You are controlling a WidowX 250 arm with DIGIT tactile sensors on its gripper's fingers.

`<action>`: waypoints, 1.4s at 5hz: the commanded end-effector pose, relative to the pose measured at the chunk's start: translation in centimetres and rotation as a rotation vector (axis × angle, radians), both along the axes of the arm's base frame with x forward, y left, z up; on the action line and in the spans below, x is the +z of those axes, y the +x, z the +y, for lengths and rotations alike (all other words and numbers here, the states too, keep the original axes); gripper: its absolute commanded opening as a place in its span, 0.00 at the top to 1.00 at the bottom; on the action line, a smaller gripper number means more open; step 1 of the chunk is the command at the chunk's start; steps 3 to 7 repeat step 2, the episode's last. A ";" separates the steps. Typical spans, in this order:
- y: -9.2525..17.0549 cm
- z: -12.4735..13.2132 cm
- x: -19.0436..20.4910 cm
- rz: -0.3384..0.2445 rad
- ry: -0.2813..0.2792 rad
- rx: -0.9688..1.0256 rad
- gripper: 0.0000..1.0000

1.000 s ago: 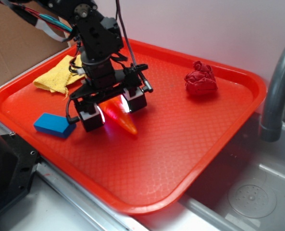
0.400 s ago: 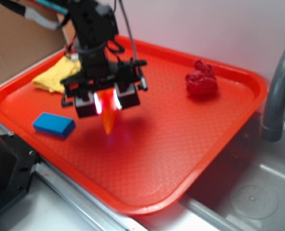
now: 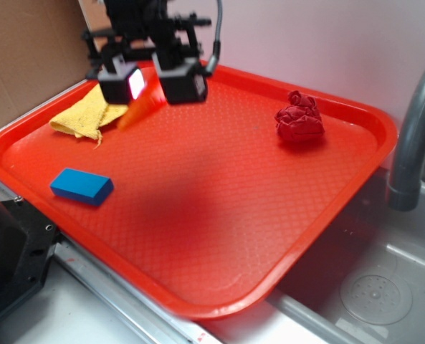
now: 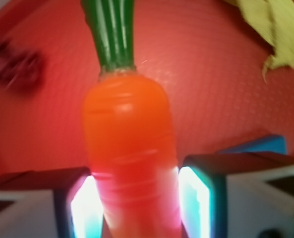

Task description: Grab the carrot.

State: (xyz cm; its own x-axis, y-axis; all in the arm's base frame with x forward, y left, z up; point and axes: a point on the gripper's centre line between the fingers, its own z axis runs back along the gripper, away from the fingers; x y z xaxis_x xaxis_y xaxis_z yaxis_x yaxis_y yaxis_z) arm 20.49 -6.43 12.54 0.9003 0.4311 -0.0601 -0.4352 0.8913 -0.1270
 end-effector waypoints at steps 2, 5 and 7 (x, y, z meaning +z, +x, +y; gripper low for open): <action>-1.1 0.4 5.0 -0.106 0.033 -0.274 1.00; -1.1 0.4 5.0 -0.106 0.033 -0.274 1.00; -1.1 0.4 5.0 -0.106 0.033 -0.274 1.00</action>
